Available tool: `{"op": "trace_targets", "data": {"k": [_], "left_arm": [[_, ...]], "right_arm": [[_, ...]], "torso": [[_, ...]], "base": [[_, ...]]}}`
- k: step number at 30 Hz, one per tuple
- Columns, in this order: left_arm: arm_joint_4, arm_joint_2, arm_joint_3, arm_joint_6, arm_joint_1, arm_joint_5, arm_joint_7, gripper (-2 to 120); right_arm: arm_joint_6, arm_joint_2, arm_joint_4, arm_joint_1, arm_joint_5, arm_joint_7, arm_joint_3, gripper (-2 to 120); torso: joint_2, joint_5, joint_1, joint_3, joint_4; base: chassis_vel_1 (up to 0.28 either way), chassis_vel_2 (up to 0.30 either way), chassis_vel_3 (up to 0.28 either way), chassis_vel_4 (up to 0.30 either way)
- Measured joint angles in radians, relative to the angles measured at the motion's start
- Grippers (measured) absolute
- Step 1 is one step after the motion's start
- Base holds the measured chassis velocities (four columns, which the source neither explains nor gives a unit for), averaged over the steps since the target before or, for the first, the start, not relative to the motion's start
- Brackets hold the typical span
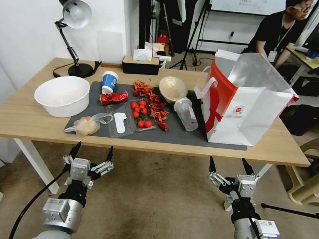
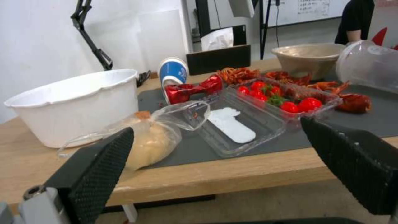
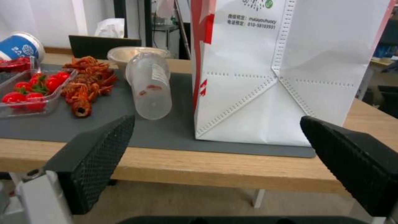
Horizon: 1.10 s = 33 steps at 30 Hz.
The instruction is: Pick up the trash from the table and place it into the takeout bag.
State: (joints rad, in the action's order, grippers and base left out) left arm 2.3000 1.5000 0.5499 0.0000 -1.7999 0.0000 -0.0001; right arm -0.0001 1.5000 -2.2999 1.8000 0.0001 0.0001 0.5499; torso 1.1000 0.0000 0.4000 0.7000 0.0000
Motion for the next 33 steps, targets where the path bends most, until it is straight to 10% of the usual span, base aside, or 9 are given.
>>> {"op": "trace_targets", "data": {"k": [20, 29, 33], "left_arm": [[0.000, 0.000, -0.014, -0.001, 0.000, 0.000, -0.018, 100], [-0.001, 0.000, -0.103, -0.016, -0.006, 0.010, -0.134, 100], [-0.010, -0.001, -0.205, -0.044, -0.017, 0.026, -0.277, 100]], "right_arm": [[-0.056, -0.047, 0.035, 0.030, 0.050, -0.075, 0.034, 100], [-0.047, -0.049, 0.036, 0.026, 0.062, -0.076, 0.039, 100], [-0.035, -0.050, 0.036, 0.022, 0.062, -0.076, 0.040, 100]], "torso": [[0.000, 0.0002, 0.000, 0.000, -0.0001], [0.000, -0.0001, 0.000, 0.000, 0.0000], [0.000, 0.0001, 0.000, 0.000, 0.0000]], "base": [[0.000, 0.000, 0.000, 0.000], [0.000, 0.000, 0.000, 0.000], [0.000, 0.000, 0.000, 0.000]]}}
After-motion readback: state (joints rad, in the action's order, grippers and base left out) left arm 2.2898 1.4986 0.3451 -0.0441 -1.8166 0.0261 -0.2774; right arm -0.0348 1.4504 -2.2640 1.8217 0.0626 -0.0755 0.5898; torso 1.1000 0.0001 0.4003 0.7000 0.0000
